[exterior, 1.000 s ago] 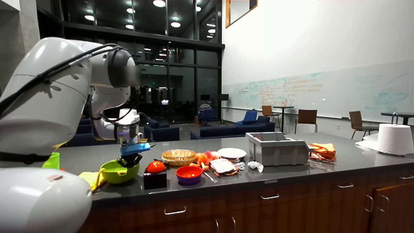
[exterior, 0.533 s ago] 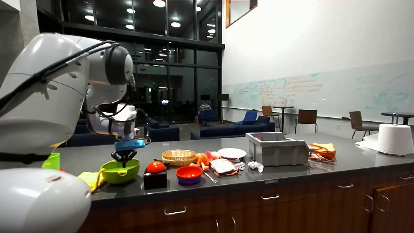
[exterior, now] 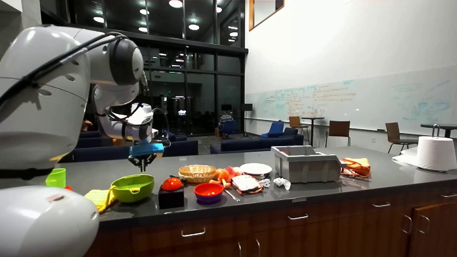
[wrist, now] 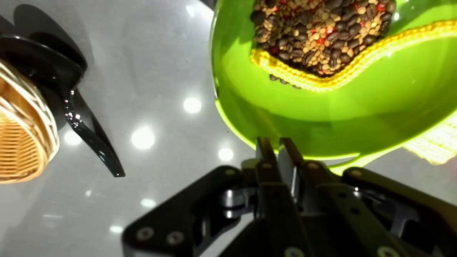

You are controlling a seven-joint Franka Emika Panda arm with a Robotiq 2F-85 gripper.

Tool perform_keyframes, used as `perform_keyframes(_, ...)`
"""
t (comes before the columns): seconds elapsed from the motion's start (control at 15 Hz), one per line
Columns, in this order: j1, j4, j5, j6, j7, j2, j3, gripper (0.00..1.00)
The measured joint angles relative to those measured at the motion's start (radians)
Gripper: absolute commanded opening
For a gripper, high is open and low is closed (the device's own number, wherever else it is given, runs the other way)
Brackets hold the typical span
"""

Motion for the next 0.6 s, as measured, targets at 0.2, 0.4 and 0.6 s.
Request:
perform_keyframes(0.2,-0.013,-0.006,0.038,-0.002,-0.008,-0.008,0.000,0.62)
perform_keyframes(0.4,-0.022,-0.019,0.090,-0.015,-0.013,-0.008,0.003,0.83)
perform_keyframes(0.6,-0.026,-0.032,0.118,-0.033,-0.014,-0.008,0.004,1.00)
